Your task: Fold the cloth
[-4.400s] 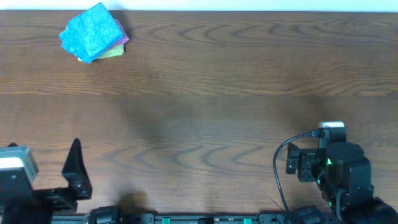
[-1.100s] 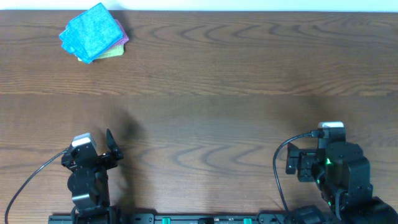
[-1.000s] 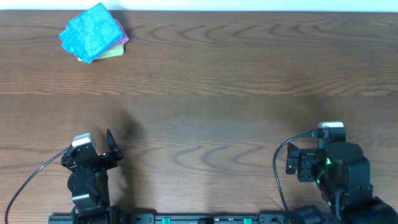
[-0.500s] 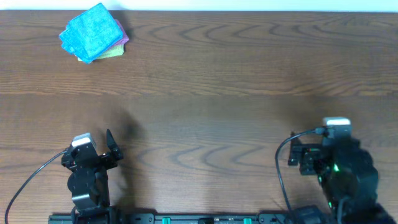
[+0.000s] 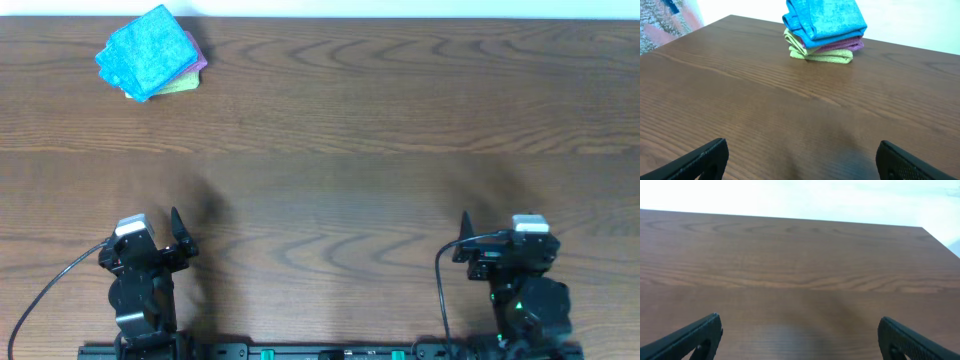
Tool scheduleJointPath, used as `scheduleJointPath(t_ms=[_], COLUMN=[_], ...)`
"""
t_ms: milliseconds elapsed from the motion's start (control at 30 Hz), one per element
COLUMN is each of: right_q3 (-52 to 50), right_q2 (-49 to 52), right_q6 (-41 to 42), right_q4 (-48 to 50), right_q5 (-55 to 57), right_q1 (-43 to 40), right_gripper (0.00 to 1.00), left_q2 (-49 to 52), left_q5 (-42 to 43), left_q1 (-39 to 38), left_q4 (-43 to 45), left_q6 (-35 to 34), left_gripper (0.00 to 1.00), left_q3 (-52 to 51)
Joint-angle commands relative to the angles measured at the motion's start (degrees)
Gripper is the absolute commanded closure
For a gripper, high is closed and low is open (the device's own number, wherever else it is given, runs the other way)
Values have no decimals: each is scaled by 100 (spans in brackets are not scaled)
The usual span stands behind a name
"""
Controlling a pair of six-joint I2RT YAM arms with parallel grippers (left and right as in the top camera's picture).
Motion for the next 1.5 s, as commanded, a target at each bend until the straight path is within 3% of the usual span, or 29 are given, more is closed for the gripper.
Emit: scheduleJointPath(t_ms=[0,200,1467], right_q3=[-420,-1016,-1012], right_q2=[-326,-503,-503], right_q6=[-76,-76,-98], right_q4=[208,555,555], right_q5=[-44,-42,68], right_q1=[-52,-52,-101], right_gripper=[1,1,1], left_q2=[-48,-48,-48], left_q5=[-118,-120,-118], left_q1=[17,17,17], left_q4=[-42,-44,-44], left_q6=[125,125,125], left_gripper=[5,5,4], left_q3=[-168,-168,-168])
